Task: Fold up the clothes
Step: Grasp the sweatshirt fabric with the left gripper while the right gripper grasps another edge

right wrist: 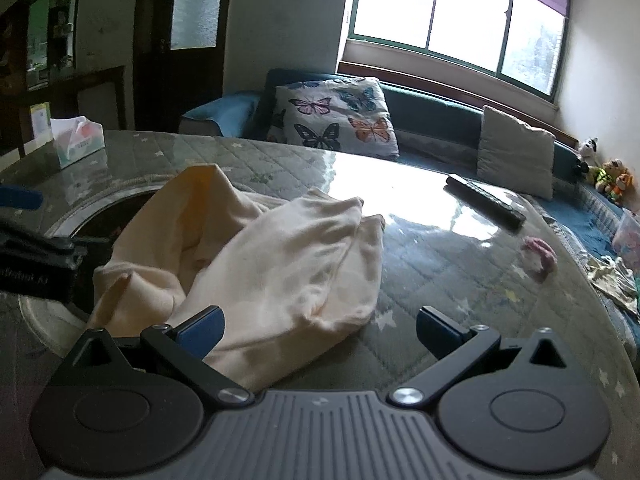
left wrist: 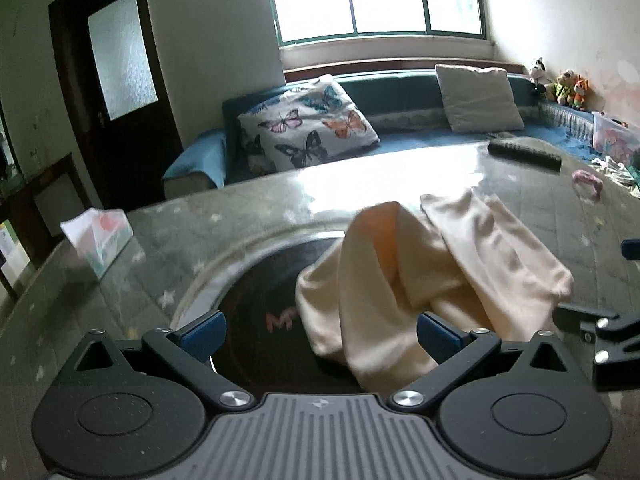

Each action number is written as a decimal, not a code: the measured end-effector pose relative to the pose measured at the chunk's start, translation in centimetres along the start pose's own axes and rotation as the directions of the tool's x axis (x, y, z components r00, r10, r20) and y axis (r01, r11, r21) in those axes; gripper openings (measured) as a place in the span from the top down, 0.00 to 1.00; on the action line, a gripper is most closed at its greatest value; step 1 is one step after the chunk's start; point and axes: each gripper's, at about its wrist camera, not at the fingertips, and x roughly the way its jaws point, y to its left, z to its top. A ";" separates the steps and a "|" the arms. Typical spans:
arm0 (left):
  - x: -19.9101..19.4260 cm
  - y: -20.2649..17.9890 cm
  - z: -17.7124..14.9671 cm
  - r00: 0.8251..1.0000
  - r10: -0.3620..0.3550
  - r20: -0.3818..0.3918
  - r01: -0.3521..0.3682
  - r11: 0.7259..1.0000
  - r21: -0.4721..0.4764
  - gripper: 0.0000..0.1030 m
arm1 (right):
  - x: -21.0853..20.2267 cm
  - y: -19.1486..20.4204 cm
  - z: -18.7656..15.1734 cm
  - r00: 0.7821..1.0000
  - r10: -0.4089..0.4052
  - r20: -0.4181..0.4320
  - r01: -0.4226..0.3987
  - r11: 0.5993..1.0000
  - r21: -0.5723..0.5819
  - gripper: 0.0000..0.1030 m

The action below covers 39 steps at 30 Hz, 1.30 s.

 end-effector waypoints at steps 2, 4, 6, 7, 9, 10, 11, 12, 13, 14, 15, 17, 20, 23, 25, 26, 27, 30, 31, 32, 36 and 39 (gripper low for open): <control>0.8 0.2 0.8 1.000 -0.003 0.007 0.003 1.000 0.008 0.03 | 0.5 -0.1 0.7 1.000 0.014 0.004 -0.014 1.000 0.000 0.02; 1.7 0.3 1.6 1.000 -0.008 0.012 0.008 1.000 0.020 0.08 | 1.0 -0.3 1.3 0.999 0.040 0.002 -0.040 0.999 0.012 0.03; 2.6 0.3 2.3 1.000 -0.022 0.018 0.021 0.999 0.035 0.13 | 1.7 -0.4 2.1 0.998 0.067 -0.005 -0.067 0.997 0.025 0.06; 3.2 0.3 2.7 0.999 -0.026 0.021 0.025 0.999 0.046 0.16 | 2.1 -0.5 2.4 0.997 0.078 -0.009 -0.078 0.996 0.030 0.08; 4.2 0.2 3.3 0.999 -0.045 0.026 0.043 0.997 0.068 0.19 | 2.9 -0.5 3.1 0.995 0.102 -0.018 -0.101 0.994 0.042 0.13; 4.8 0.1 3.6 0.999 -0.049 0.023 0.047 0.996 0.077 0.19 | 3.3 -0.6 3.4 0.993 0.113 -0.022 -0.112 0.993 0.047 0.14; 5.4 0.0 3.8 0.998 -0.054 0.020 0.052 0.995 0.085 0.19 | 3.8 -0.5 3.7 0.991 0.127 -0.029 -0.125 0.991 0.052 0.17; 6.0 0.1 4.0 0.998 -0.064 0.014 0.062 0.994 0.088 0.19 | 4.2 -0.4 3.9 0.990 0.139 -0.036 -0.137 0.989 0.053 0.20; 6.6 0.1 4.3 0.997 -0.074 0.007 0.073 0.993 0.091 0.19 | 4.6 -0.3 4.2 0.988 0.151 -0.043 -0.148 0.987 0.054 0.20; 7.1 0.1 4.5 0.996 -0.084 0.001 0.084 0.992 0.094 0.21 | 5.1 0.1 4.5 0.985 0.166 -0.049 -0.164 0.985 0.048 0.23; 7.6 0.1 4.6 0.996 -0.093 -0.006 0.093 0.991 0.096 0.23 | 5.4 0.4 4.6 0.983 0.176 -0.053 -0.174 0.984 0.042 0.27; 8.7 0.1 4.8 0.993 -0.113 -0.025 0.115 0.989 0.098 0.29 | 6.3 1.1 5.0 0.977 0.204 -0.064 -0.202 0.979 0.031 0.30; 10.0 0.2 4.8 0.984 -0.167 -0.056 0.171 0.981 0.091 0.48 | 7.6 2.0 5.2 0.969 0.232 -0.091 -0.231 0.973 0.024 0.42; 10.7 -0.1 4.4 0.972 -0.220 -0.077 0.227 0.970 0.090 0.70 | 8.6 2.7 5.1 0.963 0.242 -0.117 -0.242 0.970 0.014 0.53; 10.9 -0.3 4.3 0.966 -0.245 -0.082 0.252 0.964 0.088 0.85 | 9.1 3.1 4.9 0.962 0.238 -0.134 -0.240 0.971 0.007 0.63; 10.9 -0.4 4.1 0.963 -0.255 -0.083 0.261 0.961 0.086 0.90 | 9.3 3.1 4.8 0.962 0.235 -0.139 -0.236 0.972 0.010 0.69; 10.7 -0.5 4.0 0.963 -0.258 -0.073 0.264 0.961 0.086 0.91 | 9.3 3.0 4.7 0.963 0.228 -0.141 -0.229 0.973 0.011 0.74; 10.1 -0.1 3.9 0.967 -0.249 -0.053 0.252 0.965 0.072 0.92 | 8.8 2.5 4.5 0.964 0.225 -0.139 -0.225 0.974 0.019 0.92; 9.8 0.1 3.9 0.970 -0.241 -0.045 0.243 0.968 0.063 0.93 | 8.6 2.3 4.4 0.963 0.230 -0.139 -0.229 0.973 0.025 0.95; 9.5 0.3 3.9 0.972 -0.232 -0.039 0.234 0.971 0.055 0.93 | 8.3 2.1 4.4 0.965 0.227 -0.134 -0.225 0.974 0.026 0.97; 7.6 1.3 3.7 0.982 -0.191 -0.004 0.191 0.981 0.023 0.93 | 6.9 1.3 4.1 0.971 0.211 -0.109 -0.208 0.977 0.039 0.98; 5.7 2.5 3.3 0.988 -0.152 0.016 0.152 0.988 -0.009 0.93 | 5.5 0.5 3.7 0.978 0.192 -0.085 -0.189 0.981 0.049 0.98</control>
